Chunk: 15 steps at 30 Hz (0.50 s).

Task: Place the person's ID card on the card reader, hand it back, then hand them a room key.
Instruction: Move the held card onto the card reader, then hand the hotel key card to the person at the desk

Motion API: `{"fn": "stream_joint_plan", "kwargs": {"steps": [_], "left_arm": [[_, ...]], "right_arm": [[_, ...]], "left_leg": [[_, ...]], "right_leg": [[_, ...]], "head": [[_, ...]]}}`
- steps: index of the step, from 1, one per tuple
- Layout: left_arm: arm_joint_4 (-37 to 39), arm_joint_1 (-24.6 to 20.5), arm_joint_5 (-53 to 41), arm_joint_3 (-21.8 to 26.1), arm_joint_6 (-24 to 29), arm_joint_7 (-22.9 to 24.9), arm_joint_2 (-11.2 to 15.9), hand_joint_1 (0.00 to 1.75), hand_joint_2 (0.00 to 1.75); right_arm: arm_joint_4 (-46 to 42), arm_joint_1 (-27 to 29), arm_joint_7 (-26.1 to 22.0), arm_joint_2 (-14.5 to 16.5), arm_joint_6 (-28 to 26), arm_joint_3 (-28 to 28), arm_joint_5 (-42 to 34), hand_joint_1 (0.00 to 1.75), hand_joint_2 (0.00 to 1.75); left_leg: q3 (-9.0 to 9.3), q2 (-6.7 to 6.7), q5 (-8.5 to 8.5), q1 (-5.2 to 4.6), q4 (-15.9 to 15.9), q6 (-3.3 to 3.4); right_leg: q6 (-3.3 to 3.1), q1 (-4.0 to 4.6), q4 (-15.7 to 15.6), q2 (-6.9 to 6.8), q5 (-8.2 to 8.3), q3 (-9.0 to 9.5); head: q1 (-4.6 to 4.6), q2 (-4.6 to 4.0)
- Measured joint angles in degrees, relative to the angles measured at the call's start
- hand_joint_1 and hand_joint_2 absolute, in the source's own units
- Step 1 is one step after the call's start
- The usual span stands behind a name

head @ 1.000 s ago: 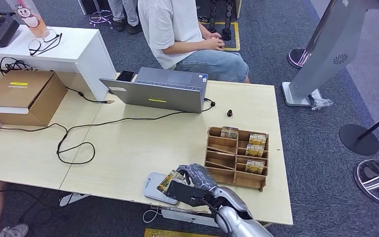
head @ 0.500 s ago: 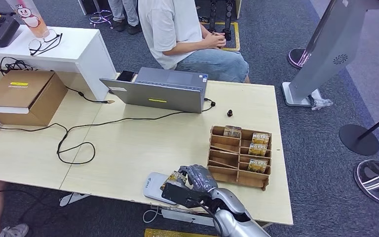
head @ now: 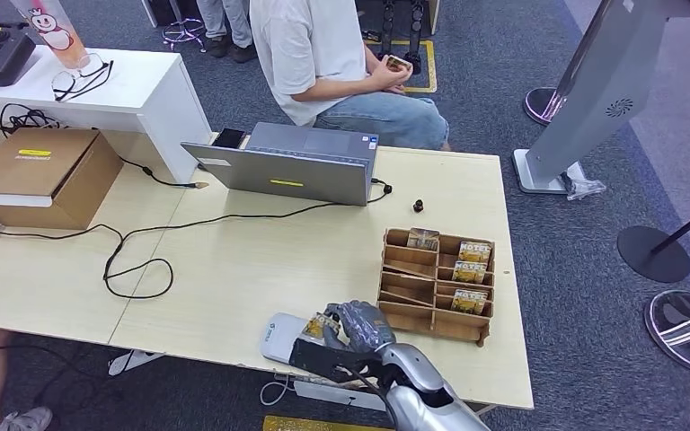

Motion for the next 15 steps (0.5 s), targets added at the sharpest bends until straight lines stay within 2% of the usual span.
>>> {"fn": "stream_joint_plan", "kwargs": {"steps": [15], "left_arm": [[0.0, 0.0, 0.7, -0.5, 0.0, 0.0, 0.2, 0.0, 0.0]], "right_arm": [[-1.1, 0.0, -2.5, 0.7, 1.2, 2.4, 1.1, 1.75, 1.75]], "left_leg": [[0.0, 0.0, 0.0, 0.01, 0.0, 0.0]], "right_leg": [[0.0, 0.0, 0.0, 0.01, 0.0, 0.0]], "head": [[0.0, 0.0]]}}
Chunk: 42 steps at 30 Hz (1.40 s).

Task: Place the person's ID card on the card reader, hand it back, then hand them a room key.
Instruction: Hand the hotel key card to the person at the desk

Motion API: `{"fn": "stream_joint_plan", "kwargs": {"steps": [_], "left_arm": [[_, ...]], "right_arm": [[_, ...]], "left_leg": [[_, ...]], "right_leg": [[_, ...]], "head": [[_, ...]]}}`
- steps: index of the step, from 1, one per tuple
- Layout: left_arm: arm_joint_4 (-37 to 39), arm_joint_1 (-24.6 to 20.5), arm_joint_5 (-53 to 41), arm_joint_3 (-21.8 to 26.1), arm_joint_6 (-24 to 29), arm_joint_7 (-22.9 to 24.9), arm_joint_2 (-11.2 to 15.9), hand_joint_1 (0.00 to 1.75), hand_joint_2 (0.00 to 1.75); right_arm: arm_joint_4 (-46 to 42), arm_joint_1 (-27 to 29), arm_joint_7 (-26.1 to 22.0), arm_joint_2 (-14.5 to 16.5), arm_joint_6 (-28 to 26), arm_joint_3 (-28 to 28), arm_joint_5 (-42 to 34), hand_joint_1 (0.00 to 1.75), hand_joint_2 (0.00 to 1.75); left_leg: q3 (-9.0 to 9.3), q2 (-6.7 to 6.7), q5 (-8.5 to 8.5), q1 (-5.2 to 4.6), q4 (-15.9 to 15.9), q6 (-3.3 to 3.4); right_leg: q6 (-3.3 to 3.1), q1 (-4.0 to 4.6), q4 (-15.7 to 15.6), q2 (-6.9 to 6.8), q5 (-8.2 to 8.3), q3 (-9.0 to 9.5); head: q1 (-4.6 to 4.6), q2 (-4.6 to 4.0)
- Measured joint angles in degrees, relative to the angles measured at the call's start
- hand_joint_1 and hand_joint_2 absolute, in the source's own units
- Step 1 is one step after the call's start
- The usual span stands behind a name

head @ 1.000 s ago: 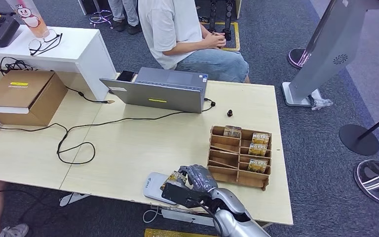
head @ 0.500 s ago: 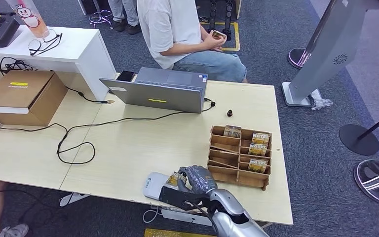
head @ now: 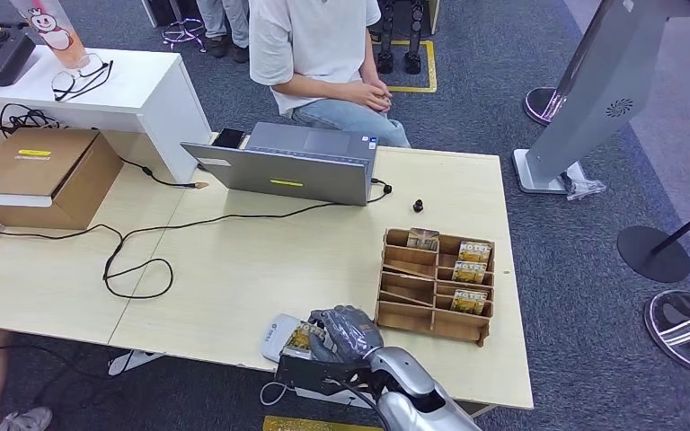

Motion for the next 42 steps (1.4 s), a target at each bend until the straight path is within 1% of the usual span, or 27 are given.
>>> {"fn": "stream_joint_plan", "kwargs": {"steps": [12, 21, 31, 35, 42], "left_arm": [[0.0, 0.0, 0.3, -1.0, -0.2, 0.0, 0.0, 0.0, 0.0], [0.0, 0.0, 0.9, -1.6, -0.2, 0.2, 0.0, 0.0, 0.0], [0.0, 0.0, 2.0, -2.5, -0.2, 0.6, 0.0, 0.0, 0.0], [0.0, 0.0, 2.3, -2.7, -0.2, 0.7, 0.0, 0.0, 0.0], [0.0, 0.0, 2.4, -2.8, -0.2, 0.7, 0.0, 0.0, 0.0]], "right_arm": [[0.8, -0.7, -0.1, 0.9, -0.1, 1.1, -0.4, 1.75, 1.75], [2.8, -2.1, 1.2, 2.0, -2.1, 1.3, -0.2, 1.75, 1.75], [5.4, -3.2, 4.7, 3.4, -5.0, 1.4, 5.2, 1.75, 1.75], [6.8, -3.8, 5.1, 3.9, -5.6, 1.6, 6.7, 1.75, 1.75], [8.0, -4.4, 5.1, 4.1, -5.8, 2.0, 6.8, 1.75, 1.75]], "left_leg": [[0.0, 0.0, 0.0, 0.0, 0.0, 0.0], [0.0, 0.0, 0.0, 0.0, 0.0, 0.0], [0.0, 0.0, 0.0, 0.0, 0.0, 0.0], [0.0, 0.0, 0.0, 0.0, 0.0, 0.0], [0.0, 0.0, 0.0, 0.0, 0.0, 0.0]], "right_leg": [[0.0, 0.0, 0.0, 0.0, 0.0, 0.0], [0.0, 0.0, 0.0, 0.0, 0.0, 0.0], [0.0, 0.0, 0.0, 0.0, 0.0, 0.0], [0.0, 0.0, 0.0, 0.0, 0.0, 0.0], [0.0, 0.0, 0.0, 0.0, 0.0, 0.0]], "head": [[-0.01, 0.0], [-0.01, 0.0], [-0.01, 0.0], [-0.01, 0.0], [0.0, 0.0]]}}
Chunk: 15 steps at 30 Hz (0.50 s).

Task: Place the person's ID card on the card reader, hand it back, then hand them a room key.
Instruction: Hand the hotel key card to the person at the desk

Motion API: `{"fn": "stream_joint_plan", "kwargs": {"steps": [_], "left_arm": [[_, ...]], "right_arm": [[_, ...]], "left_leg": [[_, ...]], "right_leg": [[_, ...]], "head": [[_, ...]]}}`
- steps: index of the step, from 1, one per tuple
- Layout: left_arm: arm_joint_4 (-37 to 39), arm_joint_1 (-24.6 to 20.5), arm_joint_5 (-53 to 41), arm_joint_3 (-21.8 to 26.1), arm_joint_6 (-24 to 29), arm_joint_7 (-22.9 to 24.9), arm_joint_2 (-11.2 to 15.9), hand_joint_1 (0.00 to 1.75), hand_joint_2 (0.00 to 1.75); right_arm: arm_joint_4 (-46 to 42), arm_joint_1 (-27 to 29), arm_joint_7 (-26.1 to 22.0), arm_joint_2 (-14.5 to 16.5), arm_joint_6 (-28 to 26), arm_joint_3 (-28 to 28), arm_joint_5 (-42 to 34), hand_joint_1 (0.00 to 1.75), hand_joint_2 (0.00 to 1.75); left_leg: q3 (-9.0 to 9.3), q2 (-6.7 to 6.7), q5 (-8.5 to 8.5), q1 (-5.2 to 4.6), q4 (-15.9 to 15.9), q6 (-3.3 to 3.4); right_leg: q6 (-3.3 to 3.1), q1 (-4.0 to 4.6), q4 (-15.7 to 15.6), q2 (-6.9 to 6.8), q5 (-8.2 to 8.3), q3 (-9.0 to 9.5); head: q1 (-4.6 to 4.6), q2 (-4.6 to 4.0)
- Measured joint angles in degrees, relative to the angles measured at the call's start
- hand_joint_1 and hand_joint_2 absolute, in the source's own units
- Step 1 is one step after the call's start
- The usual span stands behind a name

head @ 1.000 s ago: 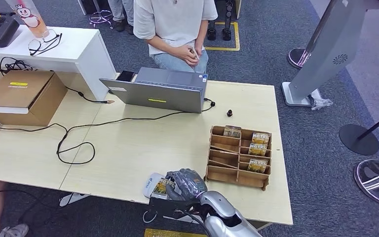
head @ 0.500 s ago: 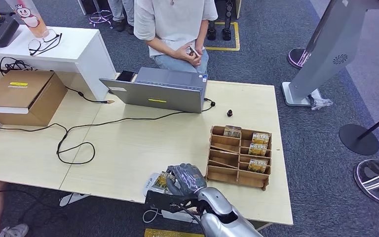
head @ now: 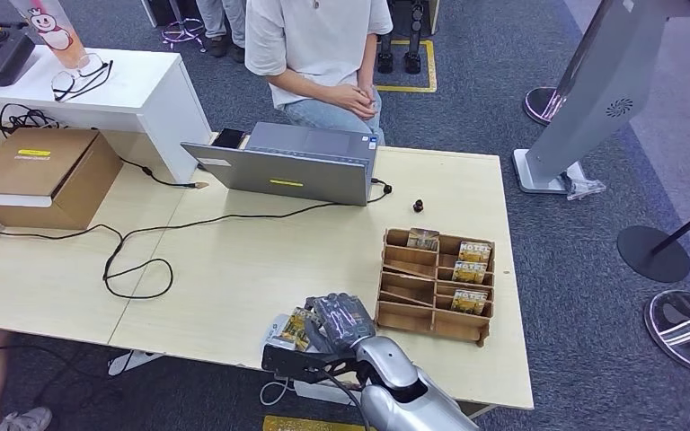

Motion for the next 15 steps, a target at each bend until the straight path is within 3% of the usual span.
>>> {"fn": "stream_joint_plan", "kwargs": {"steps": [15], "left_arm": [[0.0, 0.0, 1.0, -0.5, 0.0, 0.4, 0.0, 0.0, 0.0]], "right_arm": [[3.0, -0.7, 0.5, 0.4, -0.6, 1.9, 5.3, 1.75, 1.75]], "left_leg": [[0.0, 0.0, 0.0, 0.0, 0.0, 0.0]], "right_leg": [[0.0, 0.0, 0.0, 0.0, 0.0, 0.0]], "head": [[0.0, 0.0]]}}
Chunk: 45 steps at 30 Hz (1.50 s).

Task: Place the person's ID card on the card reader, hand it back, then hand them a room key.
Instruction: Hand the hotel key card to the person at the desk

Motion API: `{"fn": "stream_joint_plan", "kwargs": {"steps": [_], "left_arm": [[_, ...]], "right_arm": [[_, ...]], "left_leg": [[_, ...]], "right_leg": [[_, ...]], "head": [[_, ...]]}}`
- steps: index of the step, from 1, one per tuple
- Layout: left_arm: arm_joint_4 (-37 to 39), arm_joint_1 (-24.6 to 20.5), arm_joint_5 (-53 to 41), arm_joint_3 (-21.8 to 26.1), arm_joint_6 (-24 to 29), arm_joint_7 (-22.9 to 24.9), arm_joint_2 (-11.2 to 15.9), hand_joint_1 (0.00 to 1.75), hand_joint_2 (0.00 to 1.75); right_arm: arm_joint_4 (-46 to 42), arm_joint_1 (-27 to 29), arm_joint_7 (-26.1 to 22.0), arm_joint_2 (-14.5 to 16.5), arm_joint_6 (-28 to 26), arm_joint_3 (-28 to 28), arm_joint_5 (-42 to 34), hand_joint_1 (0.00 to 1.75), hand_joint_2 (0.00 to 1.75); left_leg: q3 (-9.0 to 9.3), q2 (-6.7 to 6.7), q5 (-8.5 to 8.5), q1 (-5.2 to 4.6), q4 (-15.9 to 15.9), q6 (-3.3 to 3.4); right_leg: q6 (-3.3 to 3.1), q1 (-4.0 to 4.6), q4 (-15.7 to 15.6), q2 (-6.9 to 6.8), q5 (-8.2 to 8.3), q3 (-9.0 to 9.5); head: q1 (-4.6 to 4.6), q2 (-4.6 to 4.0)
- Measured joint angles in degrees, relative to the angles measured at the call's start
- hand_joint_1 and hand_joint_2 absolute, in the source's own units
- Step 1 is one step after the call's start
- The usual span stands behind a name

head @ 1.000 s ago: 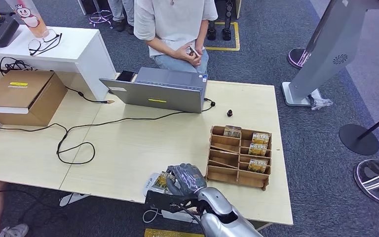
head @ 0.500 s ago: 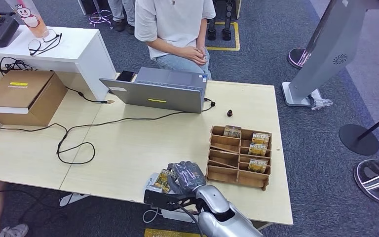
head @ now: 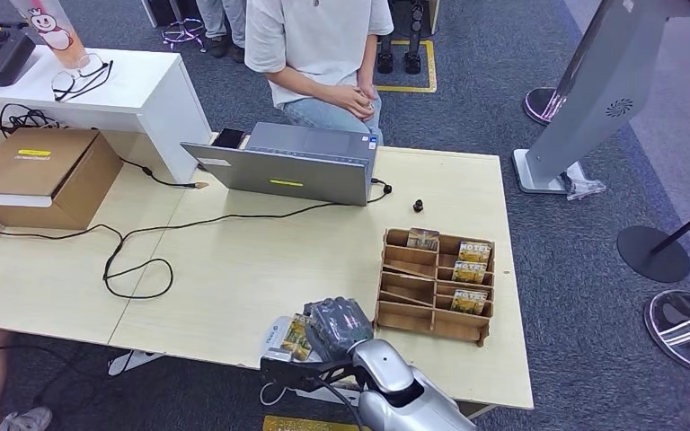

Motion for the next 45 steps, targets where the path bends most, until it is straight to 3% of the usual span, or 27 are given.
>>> {"fn": "stream_joint_plan", "kwargs": {"steps": [14, 33, 45], "left_arm": [[0.0, 0.0, 1.3, -0.7, 0.0, 0.1, 0.0, 0.0, 0.0], [0.0, 0.6, 2.2, -0.9, 0.1, 0.1, 0.0, 0.0, 0.0], [0.0, 0.9, 2.7, -1.0, 0.2, 0.0, 0.5, 0.0, 0.0]], "right_arm": [[3.6, -0.3, -1.1, 0.9, -0.5, 2.7, 3.7, 1.75, 1.75], [4.3, -0.6, -1.9, 1.1, -0.4, 3.2, 2.2, 1.75, 1.75], [-2.5, 0.3, -3.4, 0.1, 1.1, 1.8, -2.2, 1.75, 1.75]], "left_leg": [[0.0, 0.0, 0.0, 0.0, 0.0, 0.0], [0.03, 0.01, 0.0, 0.0, 0.0, 0.0], [0.03, 0.01, 0.0, 0.0, 0.0, 0.0]], "right_leg": [[0.0, 0.0, 0.0, 0.0, 0.0, 0.0], [0.0, 0.0, 0.0, 0.01, 0.0, 0.01], [0.0, 0.0, 0.0, 0.01, 0.0, 0.0]], "head": [[0.0, 0.0], [0.0, 0.0], [0.0, 0.0]]}}
